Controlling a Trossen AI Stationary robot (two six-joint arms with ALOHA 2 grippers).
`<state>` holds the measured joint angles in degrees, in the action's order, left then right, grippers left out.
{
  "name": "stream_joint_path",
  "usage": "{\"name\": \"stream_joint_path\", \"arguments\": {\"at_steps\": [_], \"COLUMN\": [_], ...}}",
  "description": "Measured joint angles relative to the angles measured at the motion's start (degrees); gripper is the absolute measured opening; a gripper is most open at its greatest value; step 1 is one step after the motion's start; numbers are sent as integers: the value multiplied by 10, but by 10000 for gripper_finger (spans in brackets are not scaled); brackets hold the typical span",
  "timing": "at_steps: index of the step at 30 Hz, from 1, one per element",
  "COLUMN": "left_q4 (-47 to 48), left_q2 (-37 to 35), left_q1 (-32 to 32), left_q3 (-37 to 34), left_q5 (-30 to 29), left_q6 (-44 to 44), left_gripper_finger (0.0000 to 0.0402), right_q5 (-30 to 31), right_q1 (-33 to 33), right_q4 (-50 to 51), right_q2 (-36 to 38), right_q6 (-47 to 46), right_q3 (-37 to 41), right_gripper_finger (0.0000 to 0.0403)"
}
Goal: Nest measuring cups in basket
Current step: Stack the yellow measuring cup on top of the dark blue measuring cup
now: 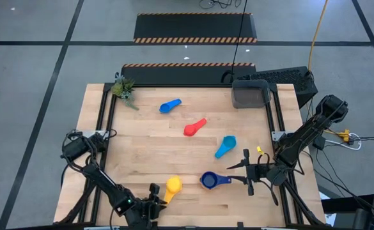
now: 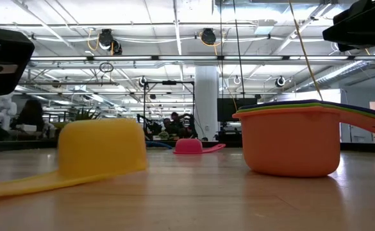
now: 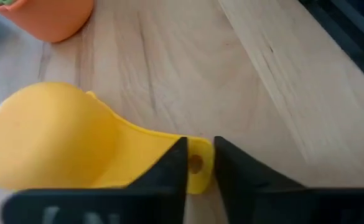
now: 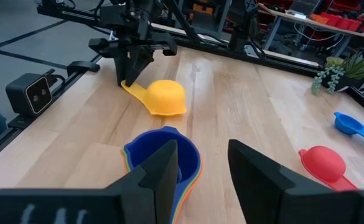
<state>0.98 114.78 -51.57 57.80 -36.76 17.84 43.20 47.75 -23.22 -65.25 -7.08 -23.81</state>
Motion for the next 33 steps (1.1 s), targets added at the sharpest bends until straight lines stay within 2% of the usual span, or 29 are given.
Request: {"name": "stream_joint_path", "arguments": {"at_steps": [3, 9, 16, 21, 26, 33], "left_q4": [0, -20, -30, -55, -122, -281], "left_q2": [0, -13, -89, -154, -204, -222], "left_q1": [3, 2, 2, 3, 12, 55], "left_q3": [-2, -3, -3, -3, -3, -3], "left_q5": [-27, -68, -156, -203, -235, -237], "left_q6": [-4, -15, -63, -134, -244, -375], "left_gripper_finger": [15, 15, 8, 5, 4, 3], "right_q5": [0, 1, 4, 7, 53, 95], "right_q1": [0, 0, 0, -3, -8, -8], "right_q4": [7, 29, -9, -83, -167, -249], "right_q2": [0, 0, 0, 0, 0, 0], "right_q6": [7, 1, 15, 44, 61, 64], "right_q3": [0, 0, 0, 0, 0, 0], "right_gripper_finger": [134, 134, 134, 134, 134, 134]}}
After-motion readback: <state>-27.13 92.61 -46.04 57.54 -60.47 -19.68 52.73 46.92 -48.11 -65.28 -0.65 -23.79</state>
